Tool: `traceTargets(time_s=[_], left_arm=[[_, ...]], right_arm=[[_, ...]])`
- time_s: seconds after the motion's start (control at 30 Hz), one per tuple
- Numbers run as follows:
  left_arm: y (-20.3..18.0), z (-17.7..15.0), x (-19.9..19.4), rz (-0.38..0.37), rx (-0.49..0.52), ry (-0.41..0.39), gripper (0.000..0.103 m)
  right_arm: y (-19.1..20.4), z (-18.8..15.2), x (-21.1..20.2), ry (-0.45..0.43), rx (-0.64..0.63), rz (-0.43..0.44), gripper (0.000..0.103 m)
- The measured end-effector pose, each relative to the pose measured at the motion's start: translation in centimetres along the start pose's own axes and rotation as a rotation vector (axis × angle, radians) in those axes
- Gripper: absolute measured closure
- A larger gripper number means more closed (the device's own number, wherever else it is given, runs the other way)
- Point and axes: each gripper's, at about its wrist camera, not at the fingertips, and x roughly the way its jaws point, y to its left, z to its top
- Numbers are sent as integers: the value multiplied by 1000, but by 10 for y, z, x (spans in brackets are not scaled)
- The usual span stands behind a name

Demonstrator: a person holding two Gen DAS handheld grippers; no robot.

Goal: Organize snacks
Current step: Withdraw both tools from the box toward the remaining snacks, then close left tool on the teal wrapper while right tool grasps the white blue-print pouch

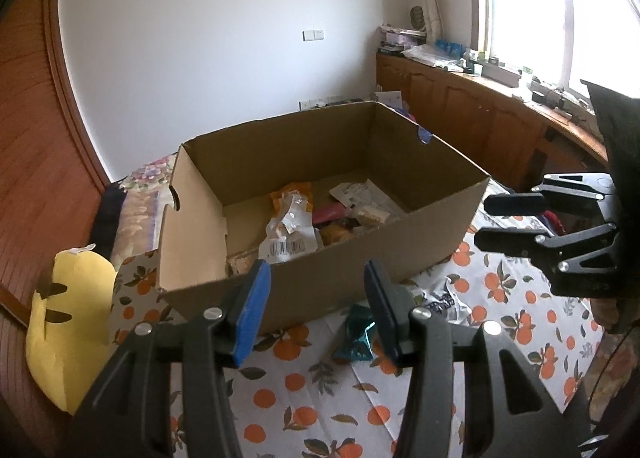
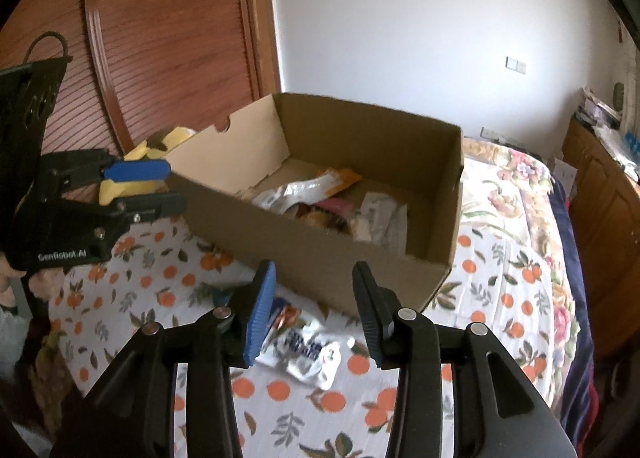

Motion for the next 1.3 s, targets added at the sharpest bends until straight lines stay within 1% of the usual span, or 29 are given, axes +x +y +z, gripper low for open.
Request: traceTargets(time_s=[0.07, 0.2, 0.3, 0.4, 0.47, 0.53, 0.6, 0.63, 0.67, 0.7, 0.77, 0.87, 1.07, 1.13, 1.2, 1.3], left_arm=[[-2, -7, -2, -54, 4, -11, 54], [-8, -22, 0, -100, 14, -1, 54], [-15, -35, 7, -100, 26, 14, 54], [-18, -46, 15, -106, 2, 34, 54], [-19, -53, 21, -84, 0, 46, 54], [-19, -57, 31, -74, 0, 66, 52], [-19, -63, 40, -87, -4, 85, 50], [-20, -64, 42, -93, -7, 88, 46], [-20, -65, 44, -98, -9, 89, 37], [-21, -66, 46, -106, -10, 91, 32], [-22, -66, 50, -131, -16, 99, 27], [-23, -66, 57, -132, -20, 115, 25], [-23, -68, 75, -133, -8, 150, 25], [-23, -67, 78, -136, -9, 152, 25], [-22, -65, 82, -124, -15, 152, 25], [-22, -65, 87, -132, -26, 162, 25]], right_arm=[[3, -7, 1, 16, -13, 7, 62], [7, -21, 10, 48, -32, 17, 61], [8, -30, 19, 67, -39, 23, 60], [7, -37, 31, 88, -35, 28, 60], [6, -42, 36, 102, -29, 37, 60], [6, -45, 42, 115, -31, 43, 60], [5, -48, 48, 129, -33, 46, 60], [4, -50, 50, 135, -33, 47, 60], [3, -51, 52, 140, -33, 48, 60], [2, -52, 54, 145, -33, 50, 60], [0, -54, 58, 151, -33, 52, 60], [-3, -54, 62, 159, -32, 62, 60], [-5, -52, 78, 185, -51, 102, 59], [-6, -52, 82, 192, -58, 109, 55], [-7, -52, 85, 193, -67, 112, 52], [-8, -50, 88, 191, -79, 118, 46]])
